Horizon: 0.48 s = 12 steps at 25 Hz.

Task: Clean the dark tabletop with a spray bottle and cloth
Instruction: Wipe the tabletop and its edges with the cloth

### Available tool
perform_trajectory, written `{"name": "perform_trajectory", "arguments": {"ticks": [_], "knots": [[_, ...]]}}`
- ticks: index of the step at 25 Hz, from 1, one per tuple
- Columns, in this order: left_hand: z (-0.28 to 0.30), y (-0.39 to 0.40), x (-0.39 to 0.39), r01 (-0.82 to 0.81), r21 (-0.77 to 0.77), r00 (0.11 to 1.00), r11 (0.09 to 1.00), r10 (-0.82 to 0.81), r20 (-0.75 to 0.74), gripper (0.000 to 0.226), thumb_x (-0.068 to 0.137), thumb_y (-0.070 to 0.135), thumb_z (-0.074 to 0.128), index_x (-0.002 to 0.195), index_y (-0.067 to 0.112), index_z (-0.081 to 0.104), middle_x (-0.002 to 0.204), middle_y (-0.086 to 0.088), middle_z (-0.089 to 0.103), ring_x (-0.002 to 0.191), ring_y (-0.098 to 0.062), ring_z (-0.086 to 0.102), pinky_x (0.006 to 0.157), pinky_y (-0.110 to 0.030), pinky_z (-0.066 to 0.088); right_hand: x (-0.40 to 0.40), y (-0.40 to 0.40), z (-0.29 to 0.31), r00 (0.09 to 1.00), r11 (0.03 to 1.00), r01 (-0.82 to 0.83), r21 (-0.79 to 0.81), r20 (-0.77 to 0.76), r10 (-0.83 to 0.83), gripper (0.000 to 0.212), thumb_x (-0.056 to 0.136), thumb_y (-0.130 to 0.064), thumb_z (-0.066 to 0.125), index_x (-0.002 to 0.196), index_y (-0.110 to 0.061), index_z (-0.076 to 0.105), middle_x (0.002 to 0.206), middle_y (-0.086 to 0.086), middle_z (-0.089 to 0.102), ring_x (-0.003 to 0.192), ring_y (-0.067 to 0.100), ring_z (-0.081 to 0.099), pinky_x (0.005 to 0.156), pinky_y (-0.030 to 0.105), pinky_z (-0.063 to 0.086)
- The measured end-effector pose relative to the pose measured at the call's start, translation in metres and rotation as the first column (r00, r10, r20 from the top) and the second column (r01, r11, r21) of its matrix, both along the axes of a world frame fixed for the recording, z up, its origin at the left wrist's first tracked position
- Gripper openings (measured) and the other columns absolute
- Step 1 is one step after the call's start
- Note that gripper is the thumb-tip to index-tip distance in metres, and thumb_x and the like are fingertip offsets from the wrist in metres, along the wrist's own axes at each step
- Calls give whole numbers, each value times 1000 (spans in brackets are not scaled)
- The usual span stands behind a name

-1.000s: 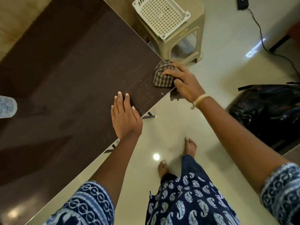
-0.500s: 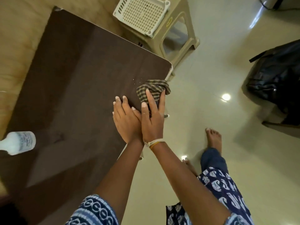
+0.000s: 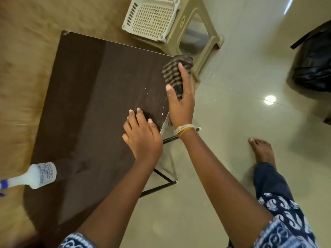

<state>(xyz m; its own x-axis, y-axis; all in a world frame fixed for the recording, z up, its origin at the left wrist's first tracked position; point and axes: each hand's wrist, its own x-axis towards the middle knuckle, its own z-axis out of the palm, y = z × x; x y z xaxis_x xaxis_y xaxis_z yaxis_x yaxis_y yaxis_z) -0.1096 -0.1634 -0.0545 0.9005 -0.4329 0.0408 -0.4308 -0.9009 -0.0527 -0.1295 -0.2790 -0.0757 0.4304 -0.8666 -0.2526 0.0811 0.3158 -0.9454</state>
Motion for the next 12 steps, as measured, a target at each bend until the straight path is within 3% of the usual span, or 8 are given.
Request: {"name": "perform_trajectory", "arguments": {"ticks": [3, 5, 7, 9, 11, 12], "knots": [[-5, 3, 2, -9, -142, 1000, 990, 10, 7, 49, 94, 37, 32, 134, 14, 50, 145, -7, 45, 126, -28, 42, 91, -46, 32, -21, 58, 2, 993, 991, -82, 110, 95, 72, 54, 98, -12, 52, 143, -38, 35, 141, -6, 42, 123, -16, 39, 99, 3, 32], [-5, 6, 4, -13, -207, 1000, 978, 11, -9, 46, 93, 35, 36, 134, 18, 50, 146, -2, 44, 128, -24, 40, 92, -43, 30, -41, 91, 1, 979, 980, -174, 93, 123, 163, 49, 99, -14, 50, 141, -37, 40, 140, -2, 45, 125, -9, 42, 103, 9, 34], [-5, 9, 5, -14, -239, 1000, 971, 9, -22, 46, 92, 31, 37, 135, 20, 50, 147, 0, 43, 130, -22, 38, 93, -42, 27, -51, 86, -8, 961, 968, -246, -44, 120, 250, 42, 99, -16, 52, 139, -29, 50, 139, 2, 47, 126, -1, 46, 106, 17, 38], [-5, 8, 3, 9, -250, 1000, 968, -14, -17, 47, 93, 31, 35, 136, 19, 49, 149, 1, 42, 130, -22, 37, 92, -40, 24, -43, 38, -22, 973, 950, -215, -226, 28, 227, 38, 96, -18, 56, 133, -27, 57, 140, 5, 43, 126, 7, 45, 109, 23, 39], [-7, 7, 2, 6, -246, 1000, 969, -10, -14, 46, 94, 30, 35, 136, 18, 49, 150, 0, 42, 131, -22, 37, 92, -41, 25, -26, -29, -17, 979, 938, -156, -311, -177, 104, 34, 92, -27, 61, 125, -33, 63, 142, 10, 37, 132, 19, 39, 113, 38, 37], [-7, 7, 2, 3, -244, 1000, 970, -8, -20, 45, 94, 30, 35, 136, 17, 48, 150, 0, 41, 132, -21, 37, 93, -41, 26, -15, -61, -8, 946, 915, -205, -348, -311, 94, 31, 91, -33, 60, 122, -37, 65, 143, 10, 34, 134, 25, 35, 114, 43, 35]]}}
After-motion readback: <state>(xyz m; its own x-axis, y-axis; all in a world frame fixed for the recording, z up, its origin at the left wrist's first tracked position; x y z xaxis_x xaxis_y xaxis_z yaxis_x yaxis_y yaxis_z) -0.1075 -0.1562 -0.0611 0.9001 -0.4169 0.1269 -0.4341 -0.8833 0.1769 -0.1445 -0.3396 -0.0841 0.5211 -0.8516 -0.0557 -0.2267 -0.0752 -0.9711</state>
